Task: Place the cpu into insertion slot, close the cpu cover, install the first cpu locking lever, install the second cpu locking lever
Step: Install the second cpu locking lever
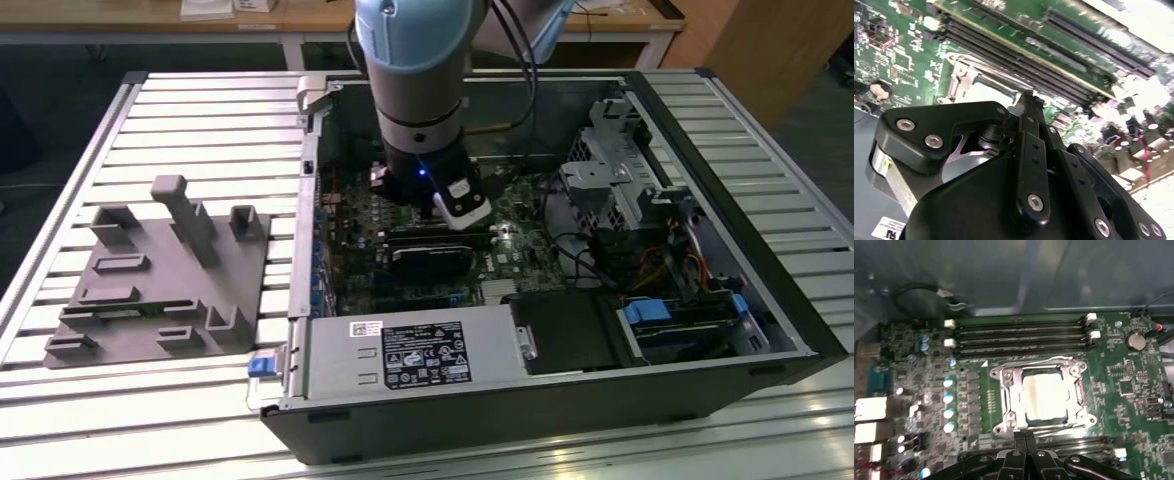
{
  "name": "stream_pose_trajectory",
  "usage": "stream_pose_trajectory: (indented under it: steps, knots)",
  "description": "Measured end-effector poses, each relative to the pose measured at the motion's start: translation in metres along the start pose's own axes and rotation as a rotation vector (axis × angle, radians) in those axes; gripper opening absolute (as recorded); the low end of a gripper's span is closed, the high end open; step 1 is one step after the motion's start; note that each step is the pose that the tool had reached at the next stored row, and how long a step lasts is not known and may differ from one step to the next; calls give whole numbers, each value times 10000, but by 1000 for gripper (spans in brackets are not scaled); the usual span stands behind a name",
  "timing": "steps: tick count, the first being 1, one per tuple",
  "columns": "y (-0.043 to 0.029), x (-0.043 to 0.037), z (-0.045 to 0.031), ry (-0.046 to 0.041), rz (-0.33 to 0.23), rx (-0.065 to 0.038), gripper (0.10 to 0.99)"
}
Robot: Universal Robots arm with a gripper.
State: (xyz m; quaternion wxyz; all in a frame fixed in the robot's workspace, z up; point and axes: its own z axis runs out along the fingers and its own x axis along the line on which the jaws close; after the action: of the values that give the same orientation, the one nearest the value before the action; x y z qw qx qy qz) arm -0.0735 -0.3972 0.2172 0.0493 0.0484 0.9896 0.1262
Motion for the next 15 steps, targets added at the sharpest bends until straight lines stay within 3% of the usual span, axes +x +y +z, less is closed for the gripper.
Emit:
stream_pose_trajectory:
  steps: [8,12,15]
  knots:
    - [170,-100,54,-22,-29,268,106]
    - [240,-140,76,-43,-59,515,106]
    - [290,-164,91,-64,-87,775,106]
